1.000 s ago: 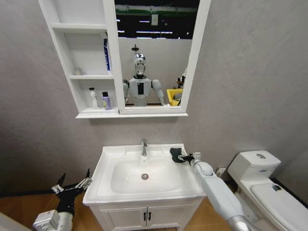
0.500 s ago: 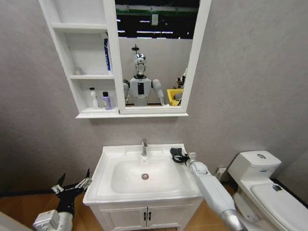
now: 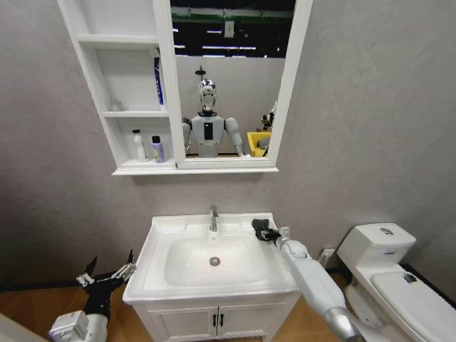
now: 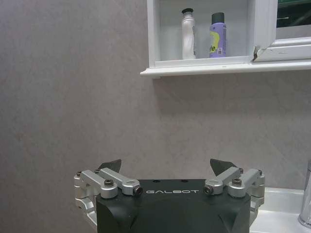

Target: Move facial cleanser and shampoo from washbasin to cabinet, then wipe washbasin with towel.

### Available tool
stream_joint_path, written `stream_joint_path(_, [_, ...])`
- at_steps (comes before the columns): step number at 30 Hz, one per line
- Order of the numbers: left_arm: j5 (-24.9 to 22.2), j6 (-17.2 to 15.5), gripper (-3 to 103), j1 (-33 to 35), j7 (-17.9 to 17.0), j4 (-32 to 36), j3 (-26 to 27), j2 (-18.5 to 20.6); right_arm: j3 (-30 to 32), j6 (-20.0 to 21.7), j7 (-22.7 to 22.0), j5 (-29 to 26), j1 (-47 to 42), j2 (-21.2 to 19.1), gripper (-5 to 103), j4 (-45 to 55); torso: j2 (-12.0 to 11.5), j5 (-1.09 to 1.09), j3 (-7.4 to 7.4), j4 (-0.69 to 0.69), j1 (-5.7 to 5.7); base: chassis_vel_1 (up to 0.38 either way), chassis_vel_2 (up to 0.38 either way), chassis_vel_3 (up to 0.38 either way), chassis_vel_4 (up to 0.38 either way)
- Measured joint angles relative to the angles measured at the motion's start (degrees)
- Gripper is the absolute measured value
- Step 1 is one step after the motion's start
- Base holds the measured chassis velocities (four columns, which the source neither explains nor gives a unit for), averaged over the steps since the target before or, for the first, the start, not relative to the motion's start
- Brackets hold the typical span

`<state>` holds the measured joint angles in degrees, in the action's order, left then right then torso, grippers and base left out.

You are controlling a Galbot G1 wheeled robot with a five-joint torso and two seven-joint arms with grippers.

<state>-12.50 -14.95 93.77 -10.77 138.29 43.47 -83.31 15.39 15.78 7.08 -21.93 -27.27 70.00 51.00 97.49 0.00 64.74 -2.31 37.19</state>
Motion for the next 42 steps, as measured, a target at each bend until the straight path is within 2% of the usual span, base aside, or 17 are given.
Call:
stream_joint_path(2, [0.0,0.0,100,0.0,0.0,0.0,0.0,0.0,0.4,0.0,0.0,-0.3,-0.2,-0.2,28,0.0,0.0,0.0,0.0,0.0,0.0,0.0,0.0,0.0,0.0])
stream_joint_path(3, [0.0,0.0,100,0.0,0.0,0.0,0.0,0.0,0.4,0.0,0.0,-0.3,-0.2,-0.2,28,0.0,0.0,0.0,0.0,0.0,0.0,0.0,0.0,0.0,0.0])
stream_joint_path(6, [0.0,0.0,100,0.0,0.0,0.0,0.0,0.0,0.6,0.6,-0.6,-2.5,-1.0,-0.9,12,1.1,0.0,0.0,0.0,0.0,0.0,0.0,0.0,0.0,0.0])
stream_joint_path(8, [0.0,0.0,100,0.0,0.0,0.0,0.0,0.0,0.4,1.3,-1.1,-4.0,-1.4,-1.3,12,2.2,0.0,0.0,0.0,0.0,0.0,0.0,0.0,0.0,0.0])
stream_joint_path(9, [0.0,0.0,100,0.0,0.0,0.0,0.0,0.0,0.2,2.0,-1.6,-5.0,-2.0,-1.6,7,3.4,0.0,0.0,0.0,-0.02,0.0,0.0,0.0,0.0,0.0])
stream_joint_path(10, [0.0,0.0,100,0.0,0.0,0.0,0.0,0.0,0.2,2.0,-1.6,-5.0,-2.0,-1.6,7,3.4,0.0,0.0,0.0,-0.02,0.0,0.0,0.0,0.0,0.0])
stream_joint_path(12, [0.0,0.0,100,0.0,0.0,0.0,0.0,0.0,-1.1,4.4,-4.7,-7.7,-4.4,-2.7,2,9.8,0.0,0.01,0.0,-0.04,0.0,0.0,0.0,0.0,0.0])
stream_joint_path(13, [0.0,0.0,100,0.0,0.0,0.0,0.0,0.0,-1.1,4.4,-4.7,-7.7,-4.4,-2.7,2,9.8,0.0,0.01,0.0,-0.04,0.0,0.0,0.0,0.0,0.0])
stream_joint_path(15, [0.0,0.0,100,0.0,0.0,0.0,0.0,0.0,-3.1,9.1,-10.6,-11.3,-7.2,-3.0,2,19.8,0.0,-0.01,0.0,-0.02,-0.01,0.0,0.0,0.0,0.0])
stream_joint_path(16, [0.0,0.0,100,0.0,0.0,0.0,0.0,0.0,-3.1,9.1,-10.6,-11.3,-7.2,-3.0,2,19.8,0.0,-0.01,0.0,-0.02,-0.01,0.0,0.0,0.0,0.0])
stream_joint_path(18, [0.0,0.0,100,0.0,0.0,0.0,0.0,0.0,-5.1,13.4,-15.2,-14.0,-8.7,-2.5,2,25.8,0.0,-0.01,0.0,0.0,-0.01,0.0,0.0,0.0,0.0])
stream_joint_path(19, [0.0,0.0,100,0.0,0.0,0.0,0.0,0.0,-5.1,13.4,-15.2,-14.0,-8.7,-2.5,2,25.8,0.0,-0.01,0.0,0.0,-0.01,0.0,0.0,0.0,0.0])
stream_joint_path(21, [0.0,0.0,100,0.0,0.0,0.0,0.0,0.0,-8.0,17.2,-21.7,-19.1,-9.5,-1.4,2,29.4,0.0,-0.01,0.0,0.0,-0.01,0.0,0.0,0.0,0.0])
stream_joint_path(22, [0.0,0.0,100,0.0,0.0,0.0,0.0,0.0,-8.0,17.2,-21.7,-19.1,-9.5,-1.4,2,29.4,0.0,-0.01,0.0,0.0,-0.01,0.0,0.0,0.0,0.0])
stream_joint_path(24, [0.0,0.0,100,0.0,0.0,0.0,0.0,0.0,-10.0,19.6,-25.6,-21.5,-9.7,-0.1,2,30.3,0.0,-0.01,0.0,0.01,-0.01,0.0,0.0,0.0,0.0])
stream_joint_path(31, [0.0,0.0,100,0.0,0.0,0.0,0.0,0.0,-11.4,20.9,-26.6,-19.7,-10.3,1.3,2,27.4,0.0,0.0,0.0,-0.01,0.0,0.0,0.0,0.0,0.0])
stream_joint_path(42, [0.0,0.0,100,0.0,0.0,0.0,0.0,0.0,-11.8,19.5,-22.1,-16.3,-10.7,4.0,2,20.9,0.0,0.0,0.0,-0.01,0.0,0.0,0.0,0.0,0.0])
